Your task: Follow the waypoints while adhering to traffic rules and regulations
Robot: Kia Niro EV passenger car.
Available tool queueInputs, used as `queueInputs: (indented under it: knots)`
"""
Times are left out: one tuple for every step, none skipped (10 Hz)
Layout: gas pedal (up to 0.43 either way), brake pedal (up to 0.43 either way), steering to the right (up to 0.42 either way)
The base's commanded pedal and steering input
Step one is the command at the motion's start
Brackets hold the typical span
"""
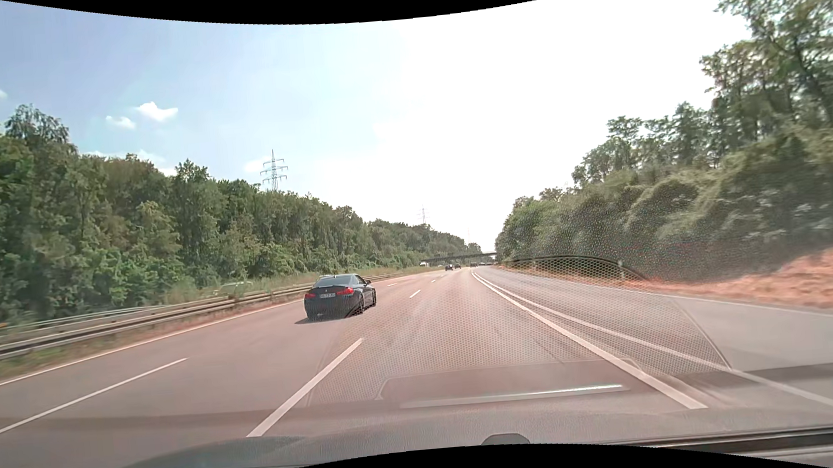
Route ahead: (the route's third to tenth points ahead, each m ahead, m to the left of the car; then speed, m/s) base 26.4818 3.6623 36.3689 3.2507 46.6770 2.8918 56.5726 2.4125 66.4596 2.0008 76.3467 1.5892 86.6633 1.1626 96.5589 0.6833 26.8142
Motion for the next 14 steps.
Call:
queueInputs:
  knots:
    - [0.240,0.000,0.001]
    - [0.240,0.000,0.001]
    - [0.240,0.000,0.001]
    - [0.240,0.000,0.001]
    - [0.240,0.000,0.001]
    - [0.240,0.000,0.001]
    - [0.240,0.000,0.001]
    - [0.240,0.000,0.001]
    - [0.240,0.000,0.001]
    - [0.240,0.000,0.001]
    - [0.240,0.000,0.000]
    - [0.240,0.000,0.001]
    - [0.240,0.000,0.001]
    - [0.240,0.000,0.001]
